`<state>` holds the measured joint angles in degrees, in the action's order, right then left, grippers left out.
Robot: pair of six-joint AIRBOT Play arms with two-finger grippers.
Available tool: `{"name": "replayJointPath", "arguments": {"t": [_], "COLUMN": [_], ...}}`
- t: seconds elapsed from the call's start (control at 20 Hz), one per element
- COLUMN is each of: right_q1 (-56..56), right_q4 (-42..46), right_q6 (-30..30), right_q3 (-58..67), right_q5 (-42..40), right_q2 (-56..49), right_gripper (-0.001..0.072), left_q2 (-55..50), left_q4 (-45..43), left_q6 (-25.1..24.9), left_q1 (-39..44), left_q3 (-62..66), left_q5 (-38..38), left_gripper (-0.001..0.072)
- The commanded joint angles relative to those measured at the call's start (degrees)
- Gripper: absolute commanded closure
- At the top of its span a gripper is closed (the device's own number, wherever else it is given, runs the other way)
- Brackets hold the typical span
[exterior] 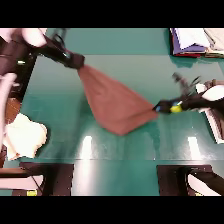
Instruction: Fold the shirts.
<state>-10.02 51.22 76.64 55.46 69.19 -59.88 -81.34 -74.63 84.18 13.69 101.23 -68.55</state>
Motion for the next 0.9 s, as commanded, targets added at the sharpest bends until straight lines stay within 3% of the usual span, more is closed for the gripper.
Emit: {"name": "replayJointPath", "arguments": {"t": [0.0,0.25,0.5,0.65,0.85], "right_q1": [6.6,13.0,14.1,12.7,5.1], "right_q4": [2.6,2.5,2.5,3.2,16.2], "right_q6": [2.9,5.6,9.7,10.0,9.4], "right_q3": [18.9,43.4,60.9,60.9,47.1], "right_q5": [8.7,15.9,21.5,23.6,24.0], "right_q2": [7.7,7.2,-2.5,-8.0,-11.9], "right_gripper": [0.0697,0.0697,0.0697,0.0697,0.0697], "left_q2": [13.5,29.1,32.2,28.7,24.0], "left_q4": [-1.3,-1.2,-1.2,-1.2,-0.6], "left_q6": [-0.7,-0.6,-0.6,-0.6,-0.1], "left_q1": [0.0,0.2,0.2,0.2,0.2], "left_q3": [3.8,6.2,6.3,3.8,-10.5], "left_q5": [0.8,2.3,-0.6,-5.2,-10.3], "left_gripper": [0.0678,0.0678,0.0679,0.0679,0.0679]}}
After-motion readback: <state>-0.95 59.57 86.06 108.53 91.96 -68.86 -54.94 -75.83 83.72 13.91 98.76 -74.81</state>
